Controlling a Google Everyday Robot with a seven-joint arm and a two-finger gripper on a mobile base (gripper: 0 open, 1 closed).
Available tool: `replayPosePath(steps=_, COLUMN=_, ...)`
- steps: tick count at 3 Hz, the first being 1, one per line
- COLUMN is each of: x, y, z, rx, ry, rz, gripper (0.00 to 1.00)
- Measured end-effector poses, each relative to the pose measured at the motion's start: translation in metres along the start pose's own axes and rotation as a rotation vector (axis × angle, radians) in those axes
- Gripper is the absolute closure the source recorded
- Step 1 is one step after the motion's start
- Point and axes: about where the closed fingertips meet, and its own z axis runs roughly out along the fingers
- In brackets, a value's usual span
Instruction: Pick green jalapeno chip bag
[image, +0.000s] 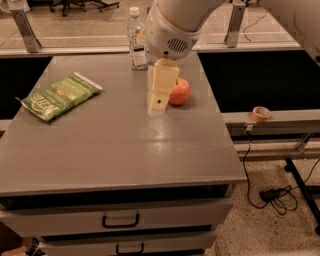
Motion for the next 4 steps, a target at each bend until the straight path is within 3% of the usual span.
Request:
replayPosePath(steps=1, x=-0.017, y=-0.027, z=0.030, rx=-0.008, ry=-0.064, rz=-0.016, gripper=0.00)
replayPosePath(steps=2, x=-0.053, y=-0.069, z=0.079, rx=-0.027, ry=-0.176, rz=-0.027, gripper=0.00)
replayPosePath(steps=3, x=-0.083, y=-0.101, z=0.129, rx=-0.051, ry=-0.262, rz=0.020, gripper=0.00)
replayPosePath(steps=4, x=-0.107, y=-0.122, z=0.171, rx=-0.073, ry=-0.336, rz=0.110, gripper=0.00)
